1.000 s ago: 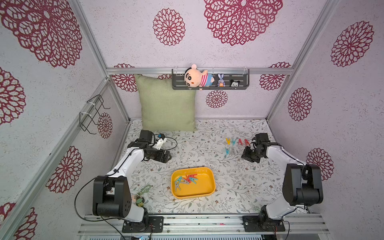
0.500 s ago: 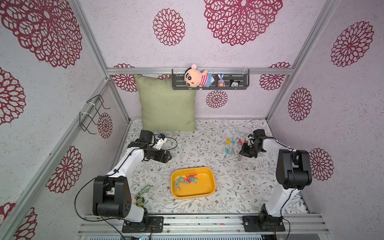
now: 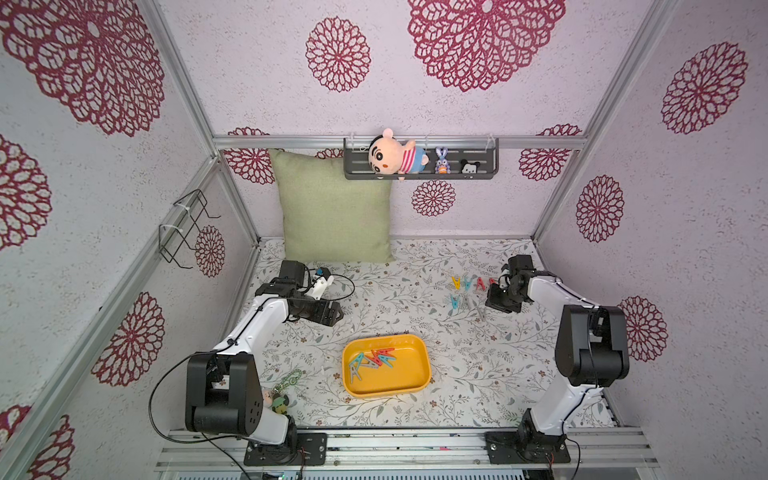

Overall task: Take the clothespins out of the storage box
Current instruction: Place the clothespin at the center of the board, then move the clothespin to the center of the board.

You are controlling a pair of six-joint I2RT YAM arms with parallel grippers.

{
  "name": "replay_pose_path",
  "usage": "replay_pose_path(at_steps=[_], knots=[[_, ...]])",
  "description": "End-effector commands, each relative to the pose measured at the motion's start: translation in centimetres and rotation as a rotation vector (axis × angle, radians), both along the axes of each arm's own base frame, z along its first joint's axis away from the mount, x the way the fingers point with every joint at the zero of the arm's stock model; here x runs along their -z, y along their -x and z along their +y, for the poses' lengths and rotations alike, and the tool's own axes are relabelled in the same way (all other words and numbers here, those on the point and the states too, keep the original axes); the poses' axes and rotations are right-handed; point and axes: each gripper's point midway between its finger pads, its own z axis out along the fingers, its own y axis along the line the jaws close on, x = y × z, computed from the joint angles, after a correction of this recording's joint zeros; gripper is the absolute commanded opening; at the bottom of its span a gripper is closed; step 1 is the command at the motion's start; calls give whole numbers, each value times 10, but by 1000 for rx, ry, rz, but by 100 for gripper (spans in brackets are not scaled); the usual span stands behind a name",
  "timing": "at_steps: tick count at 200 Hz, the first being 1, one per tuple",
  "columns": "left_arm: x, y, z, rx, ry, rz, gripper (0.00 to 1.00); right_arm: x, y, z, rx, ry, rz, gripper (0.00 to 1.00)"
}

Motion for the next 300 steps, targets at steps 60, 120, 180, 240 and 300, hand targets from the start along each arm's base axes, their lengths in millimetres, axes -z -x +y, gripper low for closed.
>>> replay_pose_path(at_steps=[60, 120, 180, 240, 300], knots=[[-6, 2, -4, 15, 9, -20, 94, 18, 23, 11, -35, 169, 71, 36], [-5, 2, -4, 15, 8, -19, 94, 27, 31, 5, -50, 217, 98, 36], [-6, 2, -4, 15, 8, -19, 94, 43, 28, 10, -73, 196, 122, 36], [-5, 2, -3, 12, 5, -17, 94, 52, 22, 10, -85, 205, 131, 25], [-5, 2, -2, 11, 2, -20, 94, 52, 7, 12, -99, 210, 121, 14]])
